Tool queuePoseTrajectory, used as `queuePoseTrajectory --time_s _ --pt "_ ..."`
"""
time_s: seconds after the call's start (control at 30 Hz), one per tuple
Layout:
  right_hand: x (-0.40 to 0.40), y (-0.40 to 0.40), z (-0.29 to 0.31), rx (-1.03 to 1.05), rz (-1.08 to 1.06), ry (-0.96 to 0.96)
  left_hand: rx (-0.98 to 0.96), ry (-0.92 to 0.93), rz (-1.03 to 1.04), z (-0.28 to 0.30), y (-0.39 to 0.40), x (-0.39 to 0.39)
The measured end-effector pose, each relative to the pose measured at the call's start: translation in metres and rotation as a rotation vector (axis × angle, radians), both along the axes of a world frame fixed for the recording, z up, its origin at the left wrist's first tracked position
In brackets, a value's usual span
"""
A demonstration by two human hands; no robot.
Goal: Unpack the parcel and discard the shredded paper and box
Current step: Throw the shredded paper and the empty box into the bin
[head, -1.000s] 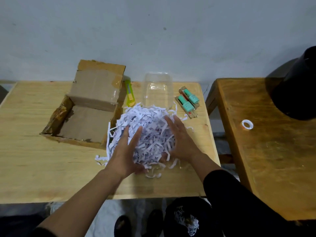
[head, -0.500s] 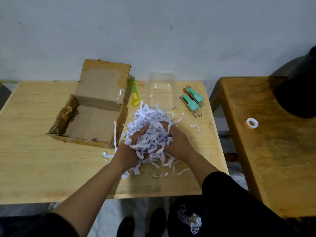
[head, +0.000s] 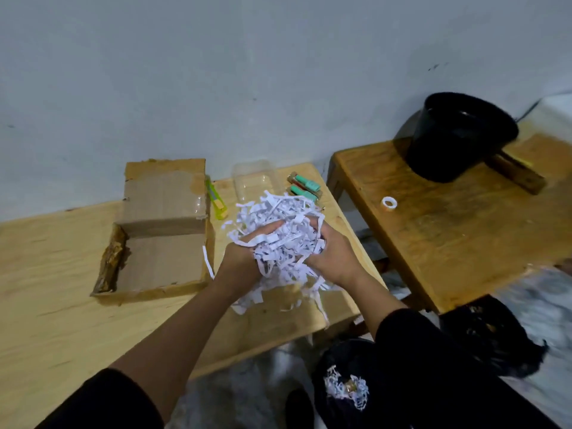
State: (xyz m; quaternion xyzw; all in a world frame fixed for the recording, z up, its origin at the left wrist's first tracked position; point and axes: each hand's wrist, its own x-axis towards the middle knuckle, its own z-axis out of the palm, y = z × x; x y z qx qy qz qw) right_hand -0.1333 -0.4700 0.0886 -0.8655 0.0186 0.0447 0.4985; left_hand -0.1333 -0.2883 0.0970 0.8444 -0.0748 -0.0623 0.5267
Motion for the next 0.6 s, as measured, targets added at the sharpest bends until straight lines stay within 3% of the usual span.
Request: queuePoseTrajectory --time_s 0.13,0.33,0.6 --pt "-0.035 -0.009 0.040 -0.005 -0.133 -0.071 -0.051 -0.124 -0.246 0.025 -0.006 -0.006" --pt "-0.100 -0.046 0.079 -0.007 -0.349 -0.085 -0.174 -0.124 -0.449 0.066 -0.057 -0.040" --pt "-0.207 -0.106 0.055 -0.074 -0.604 -0.018 -0.188 0.012 -0.654 0.019 -0.144 -0.107"
